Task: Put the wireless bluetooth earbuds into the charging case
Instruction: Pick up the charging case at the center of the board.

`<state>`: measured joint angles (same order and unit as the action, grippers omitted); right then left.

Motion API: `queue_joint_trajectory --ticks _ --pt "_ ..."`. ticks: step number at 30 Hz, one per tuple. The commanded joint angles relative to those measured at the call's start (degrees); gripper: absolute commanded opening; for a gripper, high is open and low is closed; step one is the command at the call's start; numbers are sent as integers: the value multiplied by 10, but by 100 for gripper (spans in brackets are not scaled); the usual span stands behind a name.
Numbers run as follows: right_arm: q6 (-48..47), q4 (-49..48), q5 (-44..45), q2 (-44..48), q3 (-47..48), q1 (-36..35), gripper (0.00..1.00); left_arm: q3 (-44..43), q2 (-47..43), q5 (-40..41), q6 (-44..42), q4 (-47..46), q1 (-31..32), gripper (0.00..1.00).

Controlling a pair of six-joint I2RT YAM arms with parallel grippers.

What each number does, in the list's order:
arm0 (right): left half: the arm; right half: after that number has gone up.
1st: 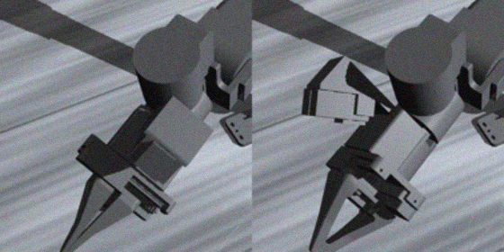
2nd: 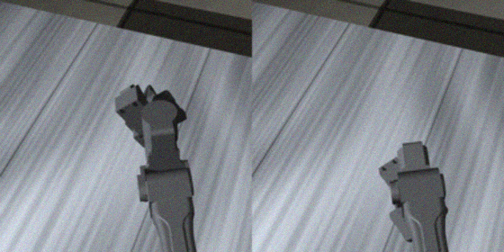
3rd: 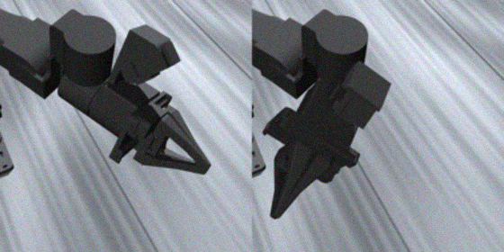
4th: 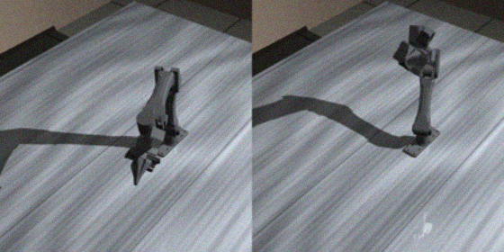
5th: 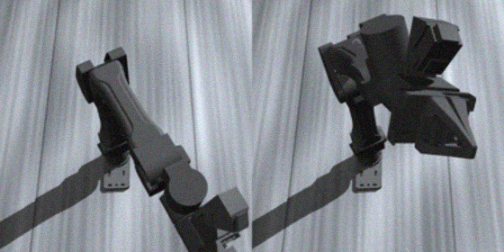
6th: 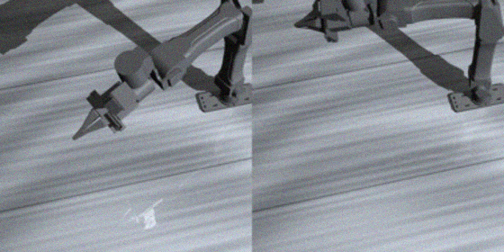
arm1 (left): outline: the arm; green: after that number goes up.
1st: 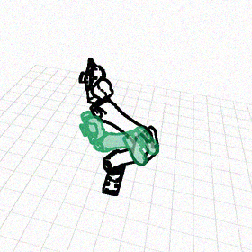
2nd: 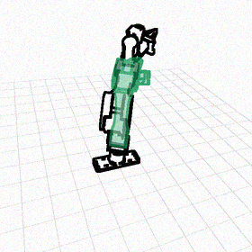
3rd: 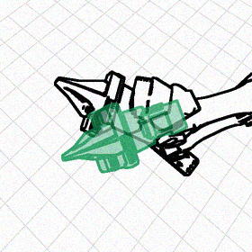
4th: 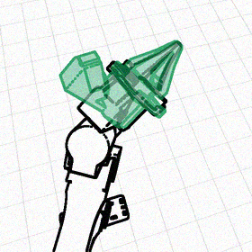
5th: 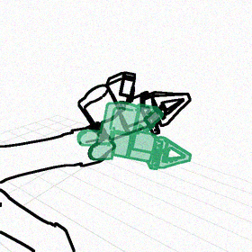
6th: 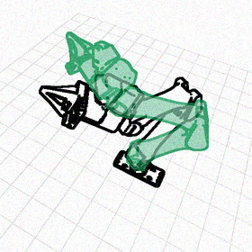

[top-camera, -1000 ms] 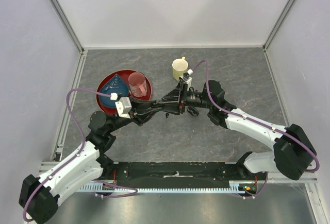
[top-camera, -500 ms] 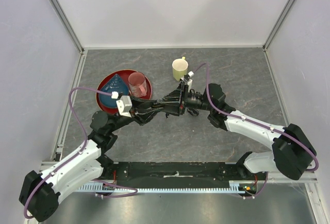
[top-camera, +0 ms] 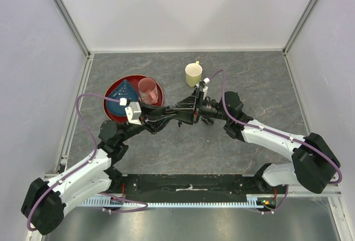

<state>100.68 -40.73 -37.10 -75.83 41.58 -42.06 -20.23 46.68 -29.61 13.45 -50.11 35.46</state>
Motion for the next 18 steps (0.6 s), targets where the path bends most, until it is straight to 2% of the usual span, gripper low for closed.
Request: queue_joint_trajectory --ticks 1,5,8,11,12,14,15,16,17,18 --pt "23 -47 4 -4 -3 -9 8 7 9 31 14 -53 3 37" --pt "22 -46 5 -5 -2 -14 8 8 15 32 17 -64 4 27" --pt "16 -31 9 -6 -2 -16 9 12 18 37 23 -77 5 11" --pt "7 -20 14 -4 -3 -17 16 16 16 44 25 -86 6 2" --pt "3 -17 16 -1 -5 -17 26 18 15 46 26 -88 5 2" --pt "-14 2 24 4 -6 -17 37 20 13 49 27 -89 6 2" --pt "-21 11 28 8 -8 -17 51 22 12 51 27 -89 6 2" --pt "-28 19 33 10 -10 -17 57 24 11 51 27 -90 6 2" --pt "-36 20 46 18 -12 -16 67 25 10 52 28 -90 6 2" --pt "-41 21 51 21 -16 -15 72 26 7 53 29 -89 6 2"
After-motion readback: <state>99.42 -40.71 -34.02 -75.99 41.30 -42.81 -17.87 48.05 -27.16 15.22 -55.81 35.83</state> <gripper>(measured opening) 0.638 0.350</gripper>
